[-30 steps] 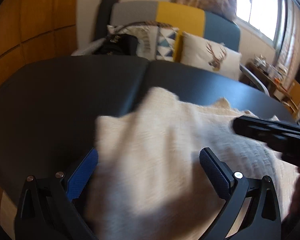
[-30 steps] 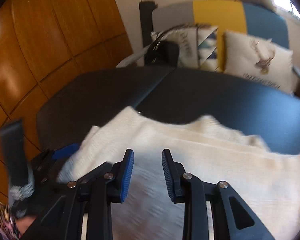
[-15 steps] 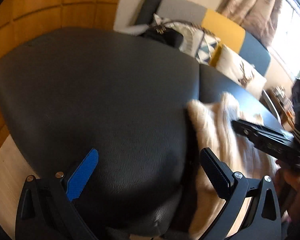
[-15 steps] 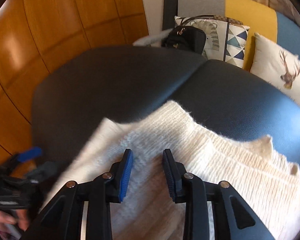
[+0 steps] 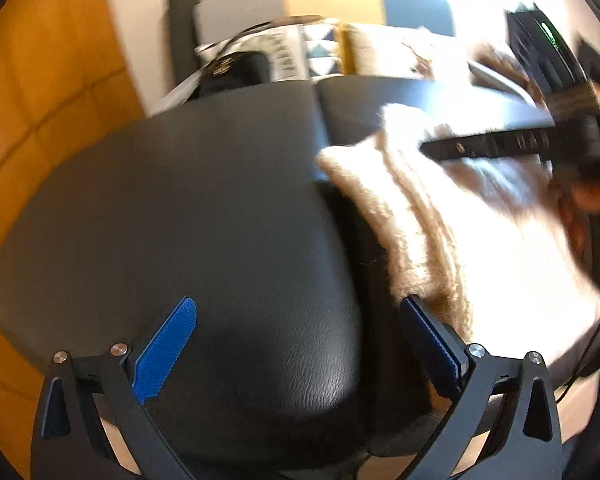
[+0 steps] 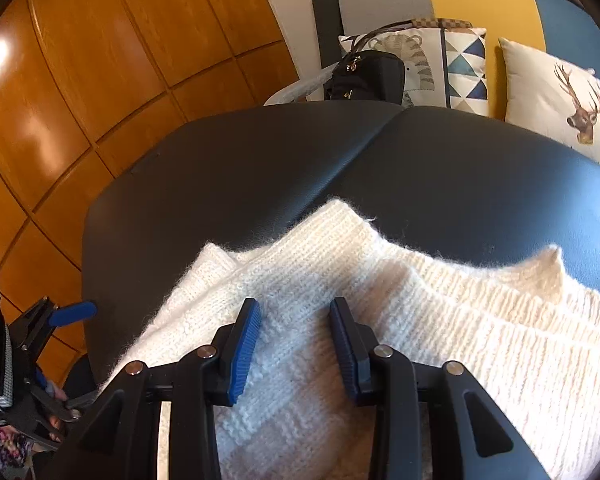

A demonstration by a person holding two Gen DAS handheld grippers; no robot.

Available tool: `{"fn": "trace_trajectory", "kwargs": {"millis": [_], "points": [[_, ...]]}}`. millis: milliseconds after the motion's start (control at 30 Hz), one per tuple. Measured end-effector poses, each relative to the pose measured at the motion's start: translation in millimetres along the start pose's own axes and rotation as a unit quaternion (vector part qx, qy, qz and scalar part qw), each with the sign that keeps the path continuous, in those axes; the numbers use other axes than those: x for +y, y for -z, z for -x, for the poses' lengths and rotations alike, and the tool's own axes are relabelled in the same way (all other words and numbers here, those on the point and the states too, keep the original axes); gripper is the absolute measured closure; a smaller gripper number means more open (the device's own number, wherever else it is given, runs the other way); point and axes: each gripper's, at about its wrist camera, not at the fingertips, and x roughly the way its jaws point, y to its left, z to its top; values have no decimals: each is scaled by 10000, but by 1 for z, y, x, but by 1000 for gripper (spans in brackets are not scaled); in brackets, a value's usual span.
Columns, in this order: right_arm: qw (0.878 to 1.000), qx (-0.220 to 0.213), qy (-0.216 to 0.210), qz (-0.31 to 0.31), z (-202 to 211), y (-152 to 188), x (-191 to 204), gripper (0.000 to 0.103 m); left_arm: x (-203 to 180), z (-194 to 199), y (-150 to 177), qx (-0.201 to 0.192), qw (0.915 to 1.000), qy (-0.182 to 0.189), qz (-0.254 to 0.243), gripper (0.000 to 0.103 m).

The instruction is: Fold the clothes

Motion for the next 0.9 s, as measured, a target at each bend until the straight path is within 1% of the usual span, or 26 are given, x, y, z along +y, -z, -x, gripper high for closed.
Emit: {"fn": "trace_trajectory", "kwargs": {"millis": [33,67,167,267,367,500,567,600,667,700,733,767,900], "points": [[10000,-3,-37,-58,1,0,-2,67,-4,-2,-3,-25,9999,8,-105,0],[9999,-7,-71,-97,1,0,-4,67,-4,-3,-6,-30,9999,77,-102,0],[10000,-11,-35,-89,1,-1,-3,67,-1,-8,-10,-13,9997,230,76,0],[9999,-6,139,40,-1,0,3,67,4,-14,-14,-47,9995,182,260,0],[9992,5,349,193,-3,0,9,67,2,-12,-12,-130,9989,95,436,0],[9987,10,440,244,-3,0,11,67,4,-13,-11,-102,9965,34,829,0],[9987,9,441,246,-3,0,11,67,8,-13,-9,-52,9939,152,1095,2],[9987,9,438,244,-3,0,11,67,10,-13,-6,-47,9923,250,1213,7],[9988,9,436,239,-3,0,11,67,12,-11,-3,-37,9920,197,1250,39],[9987,13,441,238,-3,0,10,67,11,-10,-2,-8,9930,57,1184,50],[9987,13,441,241,-2,0,10,67,12,-8,-1,20,9934,-54,1145,65],[9987,13,440,243,-2,0,10,67,14,-7,-1,31,9932,-68,1163,72],[9988,14,425,229,-2,0,10,67,26,-5,0,51,9886,430,1440,72]]}}
